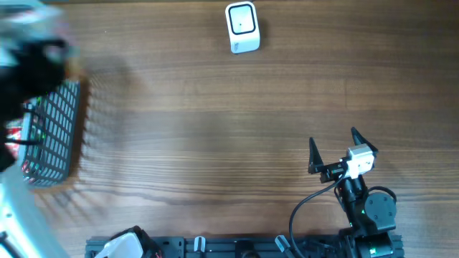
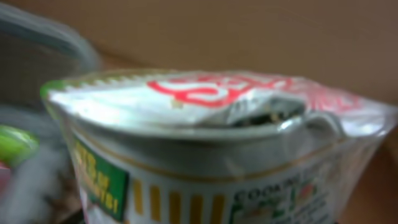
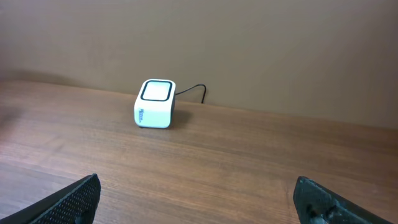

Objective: Scan the item barcode
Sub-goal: 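Carry the cup noodles with the left gripper toward the table centre, then lower the cup noodles onto the table and open the left gripper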

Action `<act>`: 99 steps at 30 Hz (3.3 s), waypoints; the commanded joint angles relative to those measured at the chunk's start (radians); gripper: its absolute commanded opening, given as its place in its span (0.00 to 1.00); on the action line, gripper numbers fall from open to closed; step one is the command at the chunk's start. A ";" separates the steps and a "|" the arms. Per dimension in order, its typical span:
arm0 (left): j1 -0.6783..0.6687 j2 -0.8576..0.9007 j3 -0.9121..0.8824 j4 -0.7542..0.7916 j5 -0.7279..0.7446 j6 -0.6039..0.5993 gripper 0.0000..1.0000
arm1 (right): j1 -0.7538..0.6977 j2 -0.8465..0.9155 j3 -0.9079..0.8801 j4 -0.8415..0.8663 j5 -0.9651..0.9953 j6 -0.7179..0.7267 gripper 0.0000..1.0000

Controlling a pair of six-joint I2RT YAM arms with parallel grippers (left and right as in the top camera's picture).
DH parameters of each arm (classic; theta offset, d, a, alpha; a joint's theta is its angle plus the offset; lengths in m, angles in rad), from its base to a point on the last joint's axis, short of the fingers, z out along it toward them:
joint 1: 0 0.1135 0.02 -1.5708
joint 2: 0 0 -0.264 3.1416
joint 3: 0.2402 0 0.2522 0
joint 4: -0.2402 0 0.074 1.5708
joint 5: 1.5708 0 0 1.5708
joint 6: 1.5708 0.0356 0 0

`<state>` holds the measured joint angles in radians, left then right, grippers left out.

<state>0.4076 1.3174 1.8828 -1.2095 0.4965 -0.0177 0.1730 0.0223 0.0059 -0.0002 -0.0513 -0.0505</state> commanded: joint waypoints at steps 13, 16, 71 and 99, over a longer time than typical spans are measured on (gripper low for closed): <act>-0.868 0.459 -0.368 0.207 -0.080 -0.285 0.55 | -0.005 -0.004 -0.001 0.002 0.008 -0.002 1.00; -0.996 0.583 -0.406 0.357 -0.123 -0.361 0.56 | -0.005 -0.005 -0.001 0.002 0.008 -0.002 0.99; -1.088 0.513 -0.463 0.423 -0.248 -0.326 1.00 | -0.005 -0.004 -0.001 0.002 0.008 -0.002 1.00; -1.307 0.725 -0.463 0.659 -0.249 -0.571 0.86 | -0.005 -0.004 -0.001 0.002 0.008 -0.002 1.00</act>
<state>-0.8967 2.0308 1.4239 -0.5522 0.2684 -0.5671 0.1730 0.0223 0.0059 -0.0006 -0.0483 -0.0505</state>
